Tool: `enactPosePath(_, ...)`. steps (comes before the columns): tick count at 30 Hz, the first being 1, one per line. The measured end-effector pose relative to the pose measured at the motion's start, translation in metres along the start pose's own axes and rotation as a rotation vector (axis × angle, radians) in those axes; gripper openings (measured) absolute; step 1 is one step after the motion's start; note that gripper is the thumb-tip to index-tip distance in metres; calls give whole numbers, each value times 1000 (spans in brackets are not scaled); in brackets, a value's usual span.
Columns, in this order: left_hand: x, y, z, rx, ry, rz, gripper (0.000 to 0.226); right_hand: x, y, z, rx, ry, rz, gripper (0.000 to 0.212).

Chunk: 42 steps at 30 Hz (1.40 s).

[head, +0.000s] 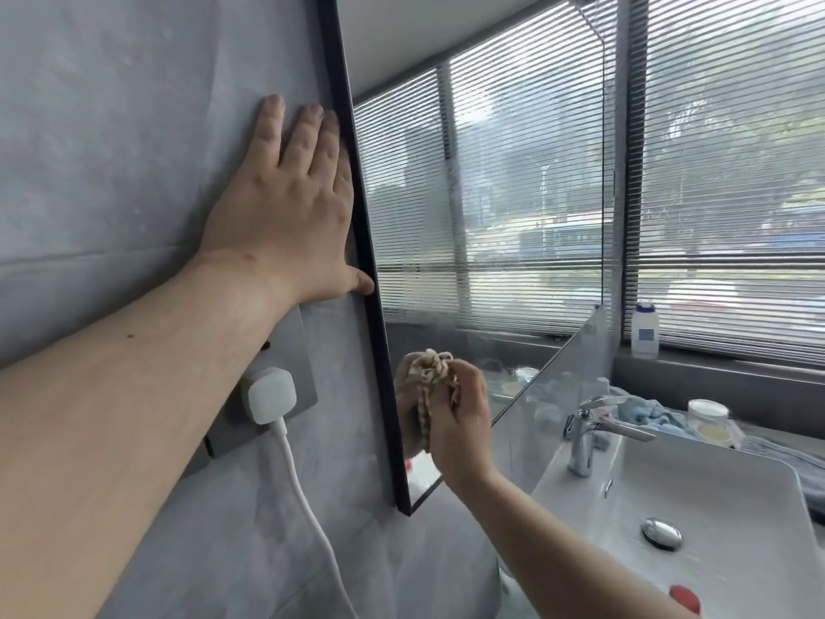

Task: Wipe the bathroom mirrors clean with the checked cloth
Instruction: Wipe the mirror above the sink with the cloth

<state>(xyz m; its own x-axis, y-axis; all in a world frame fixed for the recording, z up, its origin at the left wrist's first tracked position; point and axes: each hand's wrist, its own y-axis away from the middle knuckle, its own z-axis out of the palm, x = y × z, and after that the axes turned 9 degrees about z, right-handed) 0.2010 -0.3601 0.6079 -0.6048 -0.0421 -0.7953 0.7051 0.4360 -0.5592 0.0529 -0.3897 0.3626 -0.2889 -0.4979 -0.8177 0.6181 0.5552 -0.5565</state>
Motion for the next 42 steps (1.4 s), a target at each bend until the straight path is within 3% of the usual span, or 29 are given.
enactPosePath(4, 0, -1, 1, 2, -22, 1, 136, 4, -41, -10, 188, -210, 327, 26)
enactPosePath(7, 2, -2, 3, 6, -43, 12, 136, 47, -74, -19, 350, -186, 464, 18)
enactPosePath(15, 0, -2, 6, 45, -21, 20, 136, 104, -121, -39, 364, -206, 662, 24)
enactPosePath(18, 0, -2, 6, 52, -24, 16, 137, 78, -105, -38, 318, -84, 534, 13)
enactPosePath(24, 0, -1, 2, 17, -16, 10, 136, -12, -50, -4, 101, 112, -145, 16)
enactPosePath(27, 0, 0, 0, 1, -7, 2, 135, -29, -36, 13, 99, 195, -478, 18)
enactPosePath(30, 0, -1, -1, -12, 0, -6, 133, -27, -42, 15, 123, 228, -598, 19)
enactPosePath(33, 2, -1, 0, -22, 6, -12, 133, -13, -62, 11, 209, 169, -406, 20)
enactPosePath(39, 2, -3, 2, -22, -14, 5, 134, 68, -126, -35, 393, 24, 495, 13)
enactPosePath(42, 2, -2, 1, -18, -14, 3, 134, 109, -131, -50, 428, 77, 700, 22)
